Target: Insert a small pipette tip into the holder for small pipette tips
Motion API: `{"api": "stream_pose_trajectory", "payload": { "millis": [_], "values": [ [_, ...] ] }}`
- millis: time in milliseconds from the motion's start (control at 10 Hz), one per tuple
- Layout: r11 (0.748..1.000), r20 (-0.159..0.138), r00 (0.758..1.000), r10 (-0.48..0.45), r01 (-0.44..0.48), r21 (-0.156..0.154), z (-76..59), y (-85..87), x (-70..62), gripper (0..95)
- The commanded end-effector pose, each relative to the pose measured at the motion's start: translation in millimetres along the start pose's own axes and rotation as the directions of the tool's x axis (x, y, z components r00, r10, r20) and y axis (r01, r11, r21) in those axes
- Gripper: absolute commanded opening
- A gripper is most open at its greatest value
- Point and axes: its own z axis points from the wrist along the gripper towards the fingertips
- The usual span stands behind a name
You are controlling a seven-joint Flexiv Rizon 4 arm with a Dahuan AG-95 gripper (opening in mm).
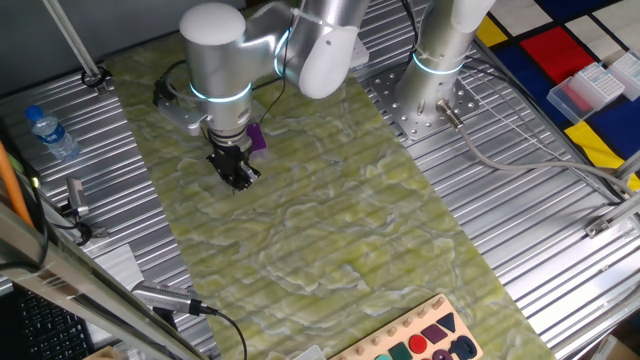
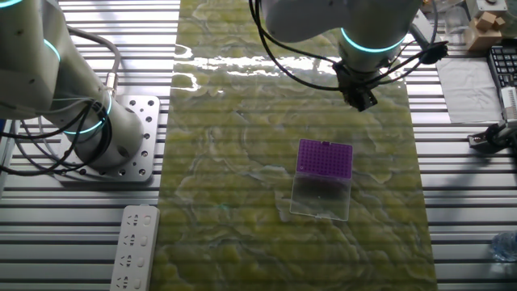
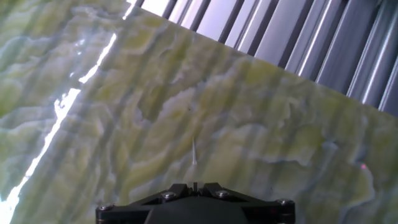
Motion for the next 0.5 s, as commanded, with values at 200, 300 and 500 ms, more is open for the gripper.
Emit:
{"api": "stream_pose_trajectory", "payload": {
  "millis": [200,300,500],
  "values": [
    [1.000,0.017,1.000,-0.006,0.006,0.009,7.1,-1.5,1.6,19.0],
    [1.000,0.024,1.000,-0.007,0.007,0.010,8.9,-1.7,1.7,19.0],
    [1.000,0.036,0.999,-0.009,0.009,0.012,11.7,-1.4,0.8,19.0]
  ]
}}
